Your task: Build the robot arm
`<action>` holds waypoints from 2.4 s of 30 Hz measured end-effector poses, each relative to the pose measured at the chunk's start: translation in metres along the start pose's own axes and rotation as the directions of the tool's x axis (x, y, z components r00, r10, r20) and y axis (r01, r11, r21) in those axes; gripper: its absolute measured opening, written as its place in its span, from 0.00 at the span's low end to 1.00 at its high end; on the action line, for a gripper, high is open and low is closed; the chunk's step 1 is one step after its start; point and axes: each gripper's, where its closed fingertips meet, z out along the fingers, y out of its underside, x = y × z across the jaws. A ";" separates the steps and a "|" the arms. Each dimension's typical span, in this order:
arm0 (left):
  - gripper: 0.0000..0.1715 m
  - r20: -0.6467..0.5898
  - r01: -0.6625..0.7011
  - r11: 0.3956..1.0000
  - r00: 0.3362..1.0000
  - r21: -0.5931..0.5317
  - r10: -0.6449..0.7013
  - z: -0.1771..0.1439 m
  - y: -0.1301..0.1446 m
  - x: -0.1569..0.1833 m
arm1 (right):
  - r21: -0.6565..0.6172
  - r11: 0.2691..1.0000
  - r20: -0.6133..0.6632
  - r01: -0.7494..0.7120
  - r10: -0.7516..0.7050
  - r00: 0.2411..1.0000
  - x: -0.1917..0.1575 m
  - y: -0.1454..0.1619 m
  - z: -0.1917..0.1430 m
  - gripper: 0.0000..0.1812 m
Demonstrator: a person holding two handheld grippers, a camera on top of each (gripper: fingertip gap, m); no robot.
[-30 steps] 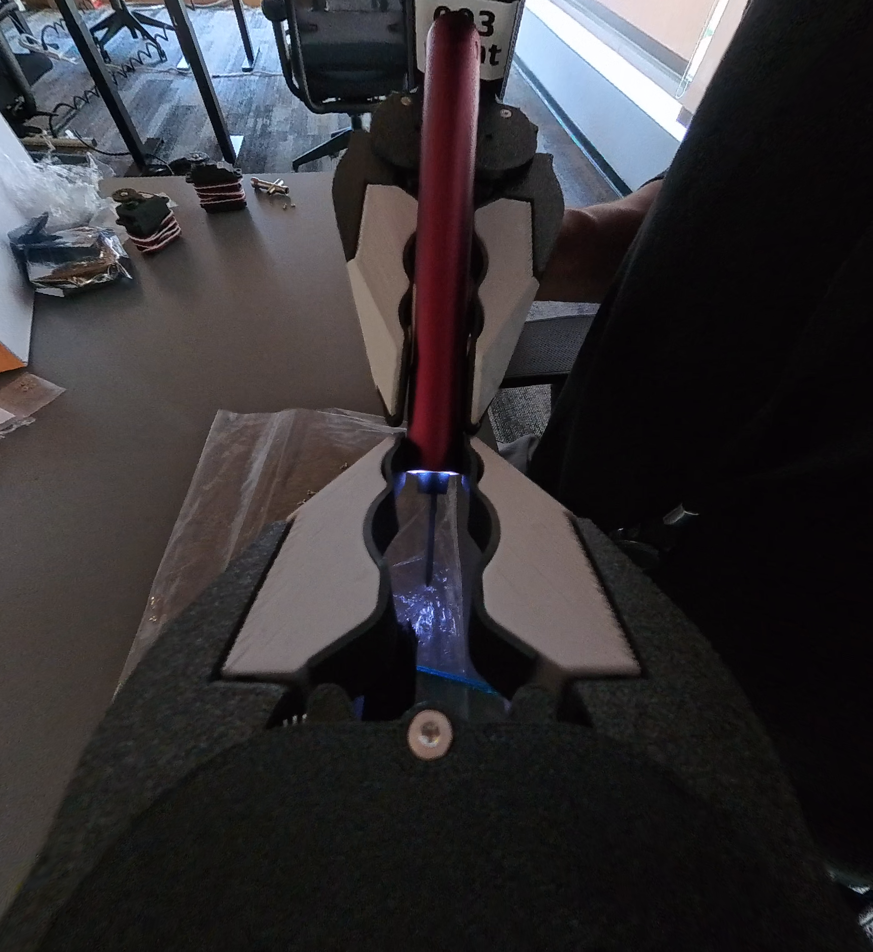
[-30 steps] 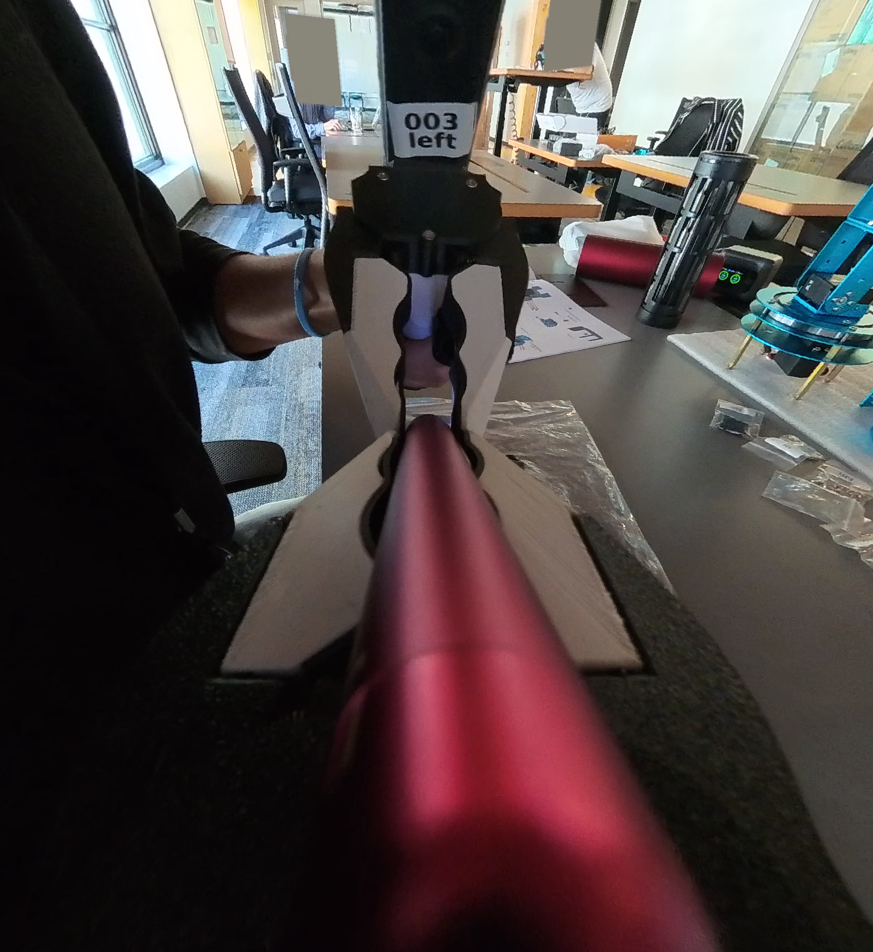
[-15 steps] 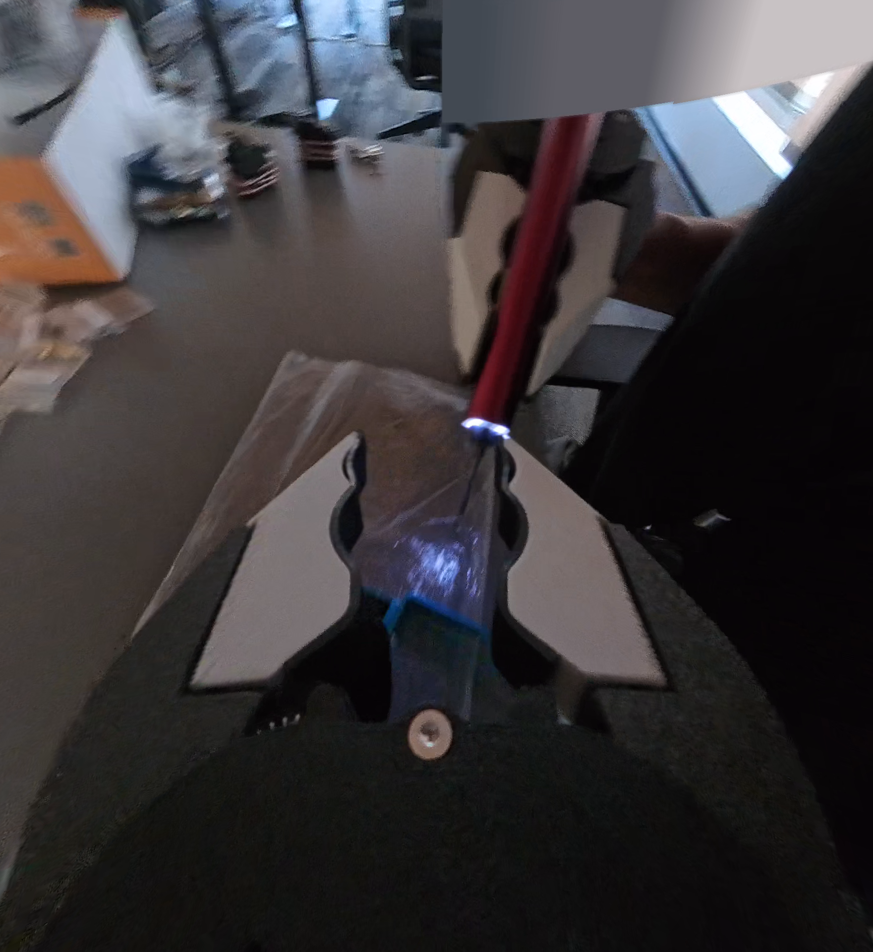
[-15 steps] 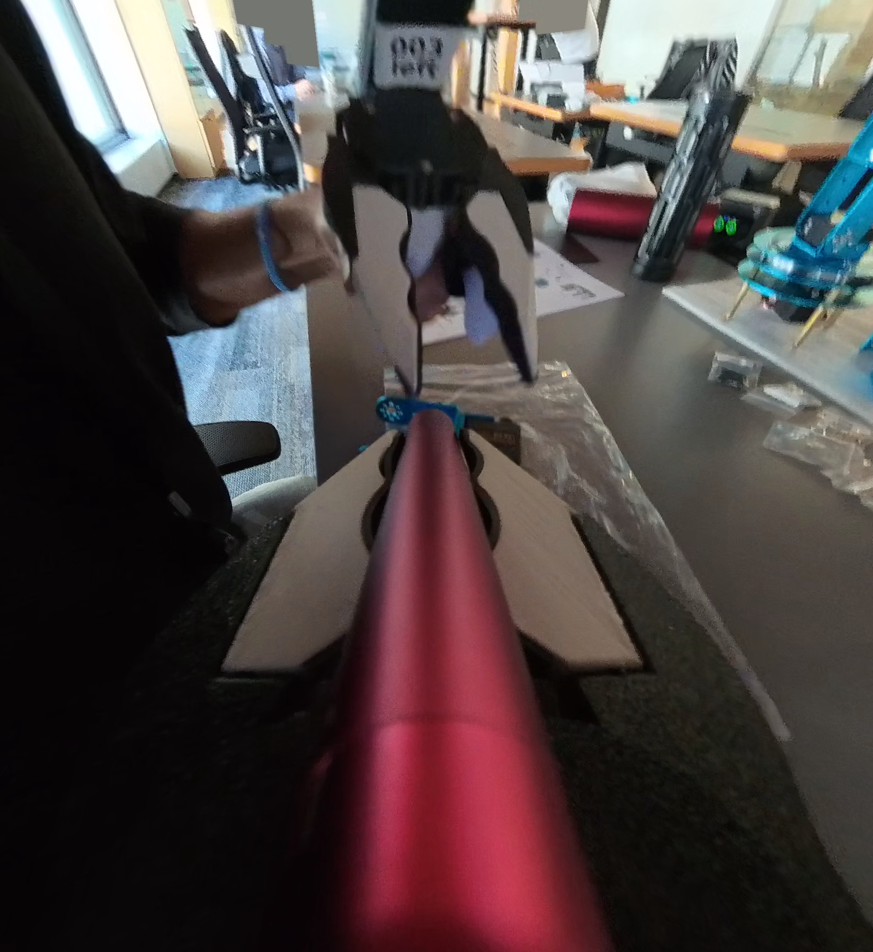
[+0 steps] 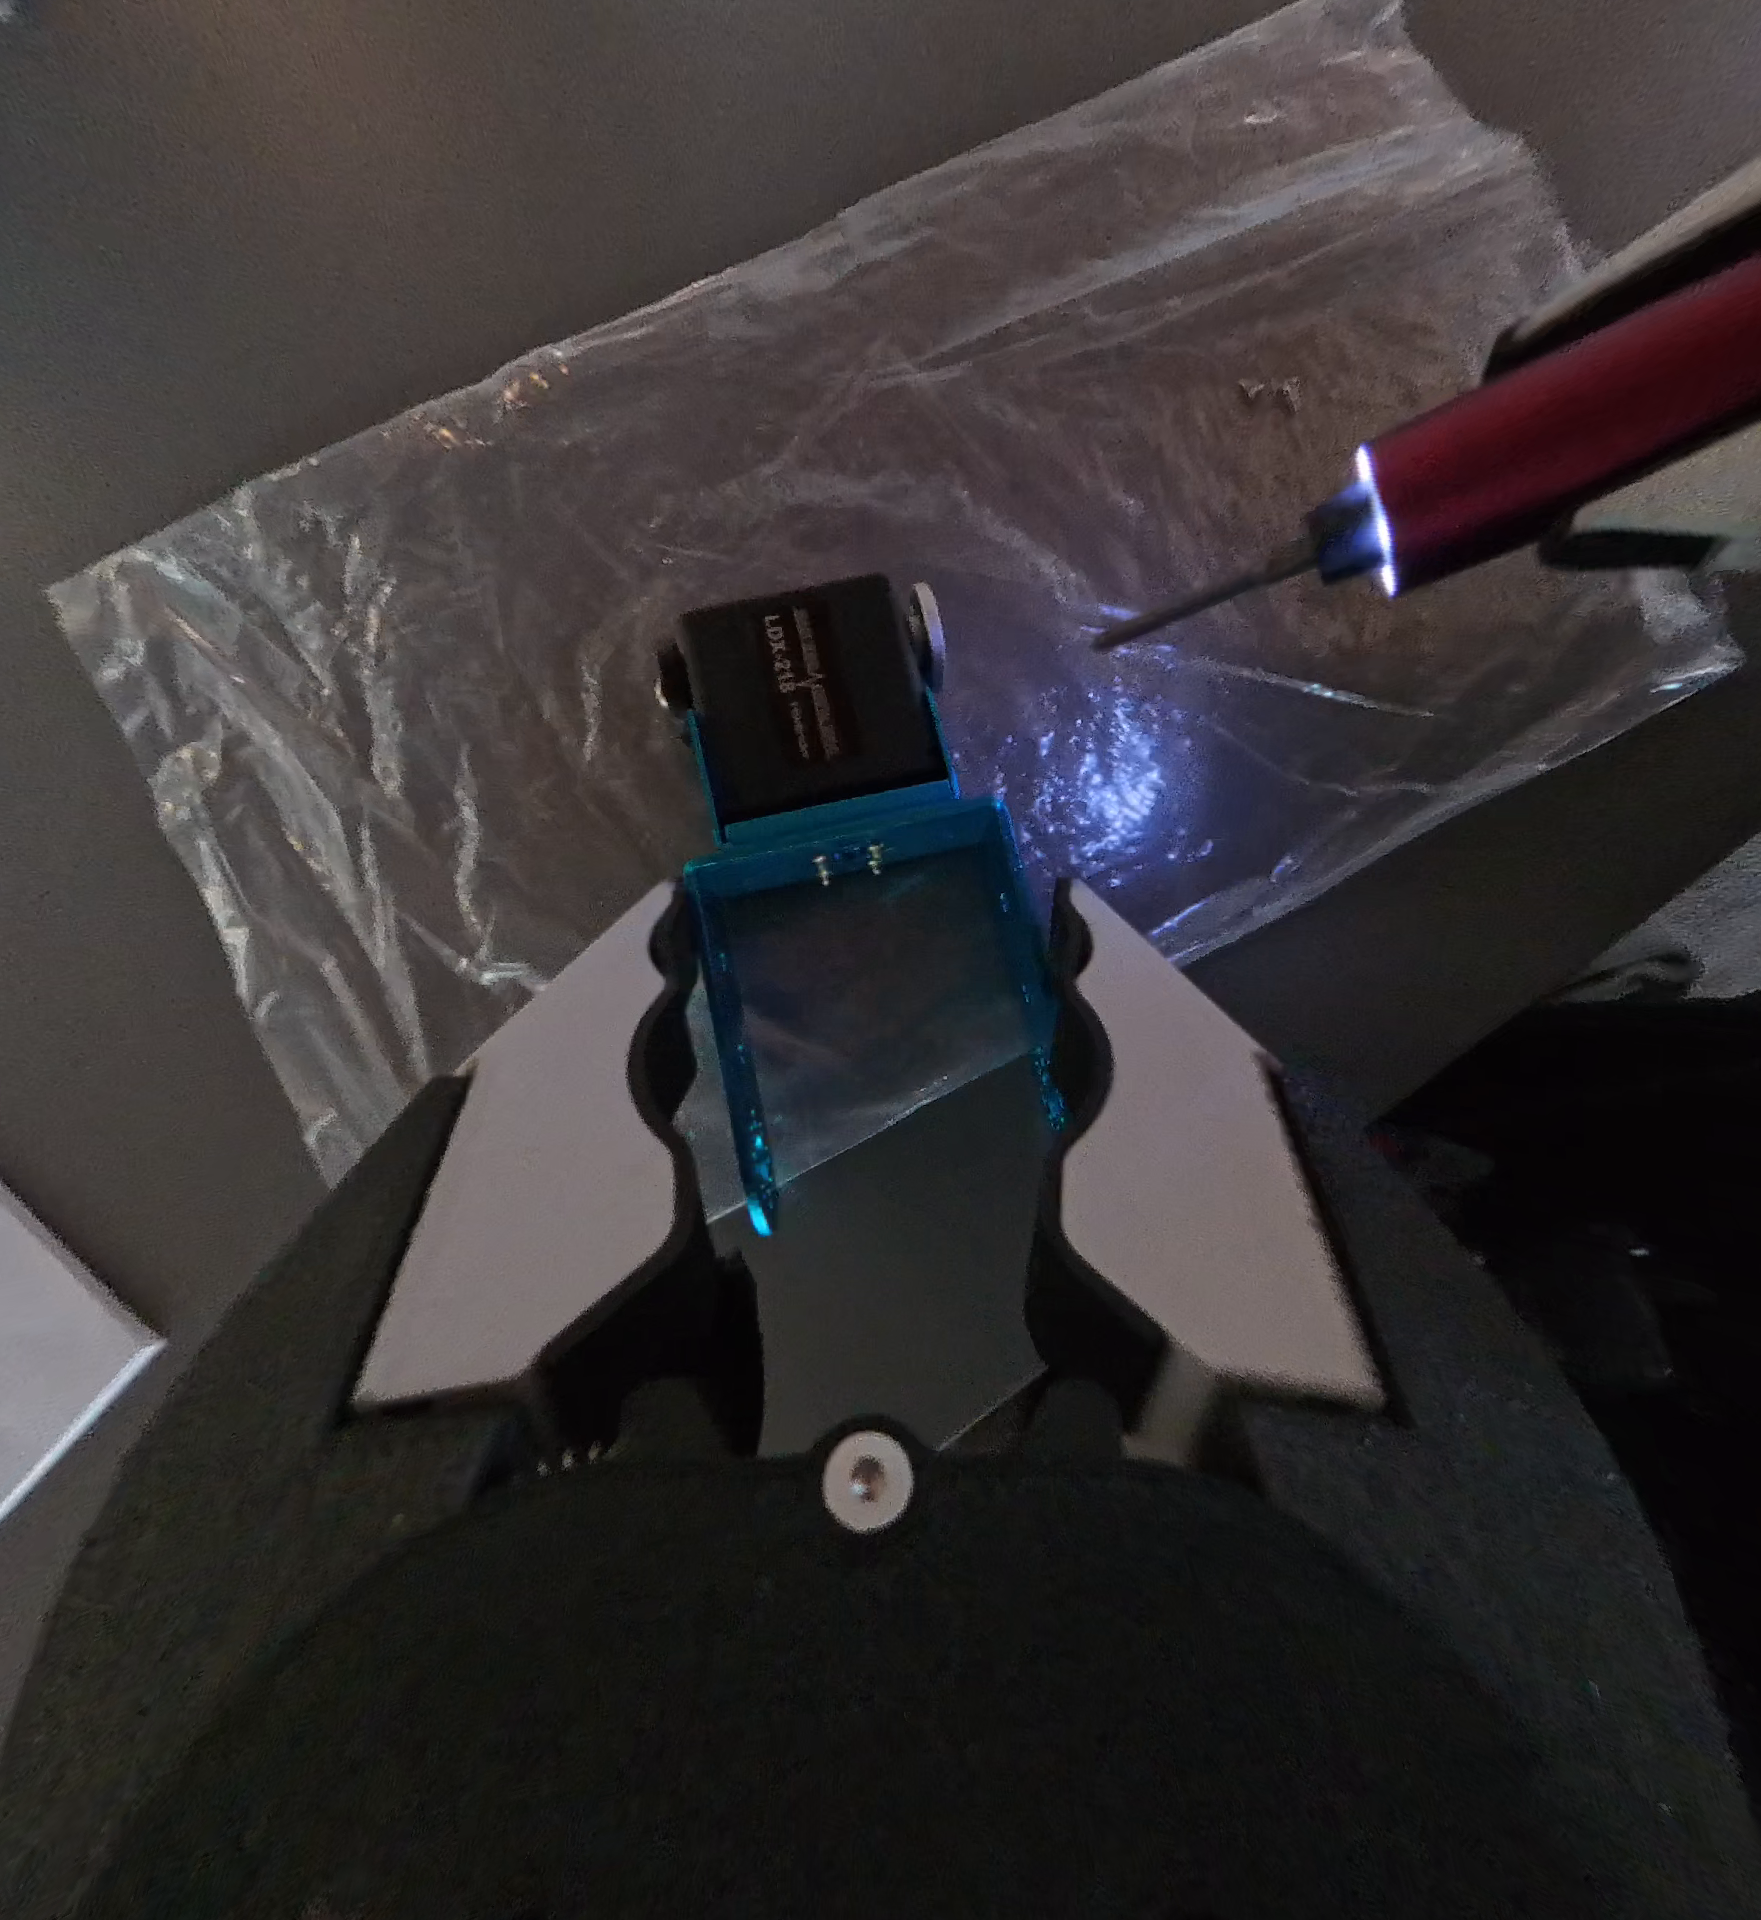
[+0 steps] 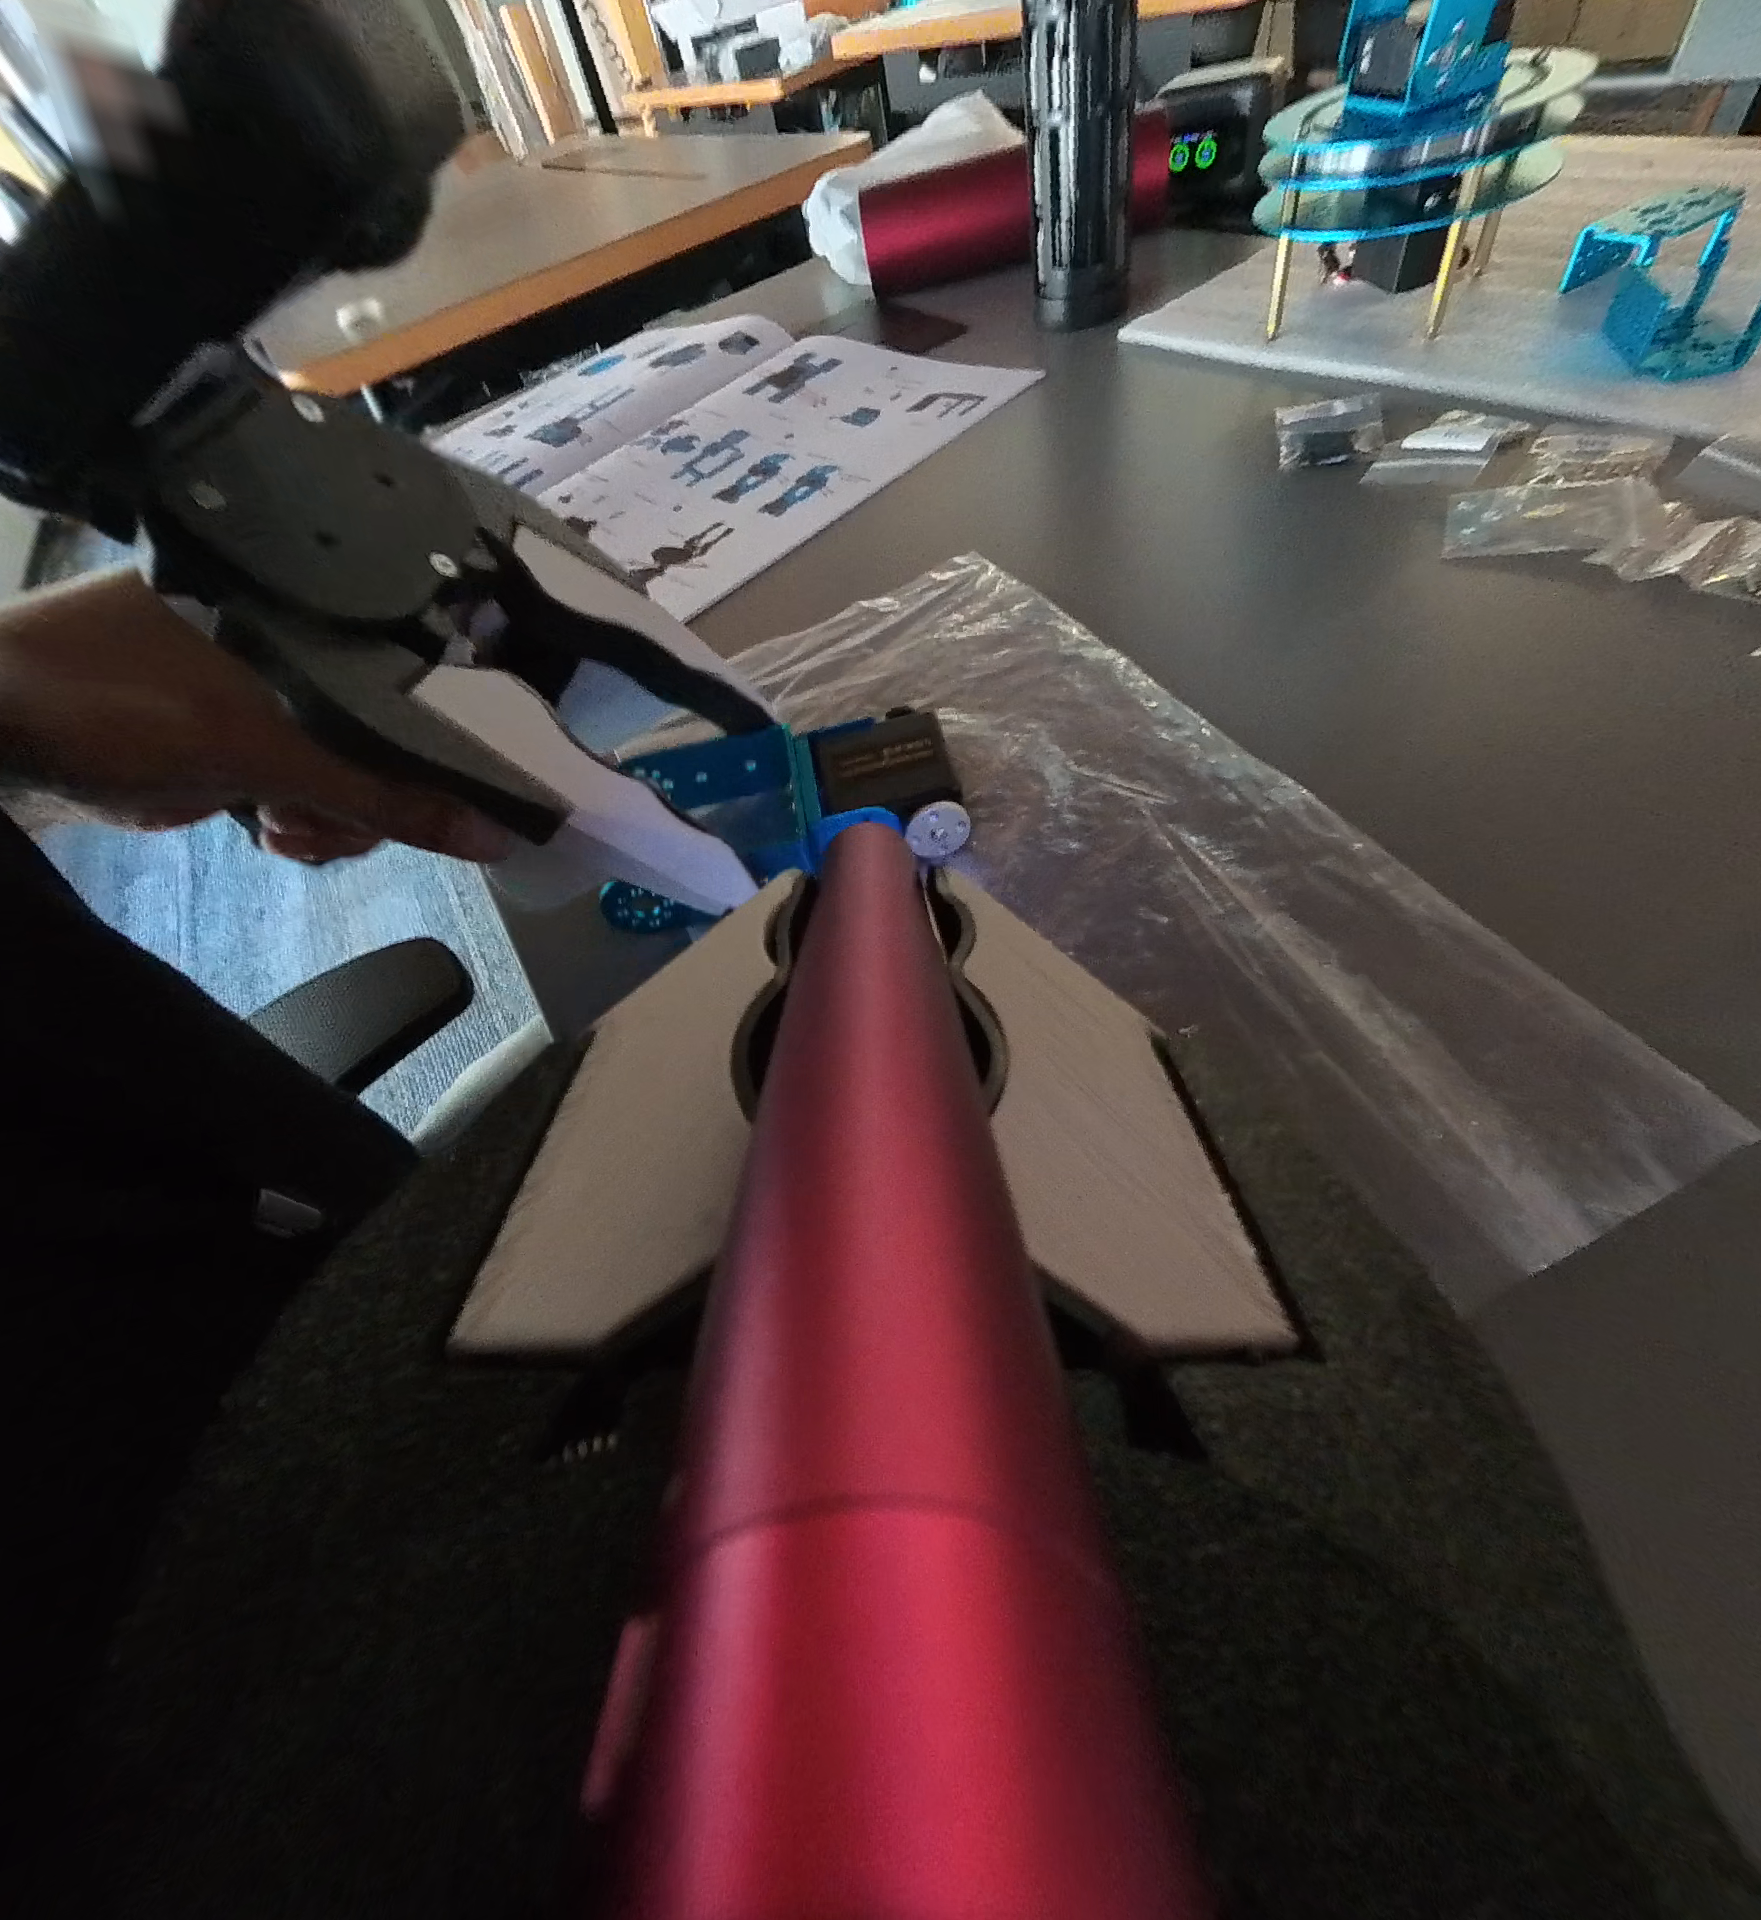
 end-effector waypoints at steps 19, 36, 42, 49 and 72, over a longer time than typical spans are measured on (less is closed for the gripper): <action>0.37 -0.468 0.483 0.875 0.764 -0.045 -0.445 -0.013 -0.013 -0.014 | 0.005 0.999 0.022 -0.033 0.033 0.999 0.004 -0.018 0.037 0.12; 0.38 -0.480 0.448 0.894 0.778 -0.027 -0.405 -0.013 -0.012 -0.013 | -0.031 0.999 0.047 0.035 -0.033 0.998 -0.003 -0.016 0.039 0.12; 0.38 -0.466 0.438 0.899 0.791 -0.023 -0.397 -0.013 -0.012 -0.013 | -0.053 0.997 0.051 -0.048 0.051 0.997 -0.002 -0.015 0.039 0.12; 0.38 -0.450 0.411 0.911 0.809 -0.024 -0.377 -0.012 -0.012 -0.015 | -0.081 0.997 0.037 -0.009 0.012 0.999 -0.003 -0.011 0.040 0.12; 0.37 -0.450 0.441 0.897 0.799 -0.012 -0.399 -0.012 -0.012 -0.014 | -0.045 0.995 0.050 0.092 -0.090 0.995 -0.003 -0.013 0.041 0.12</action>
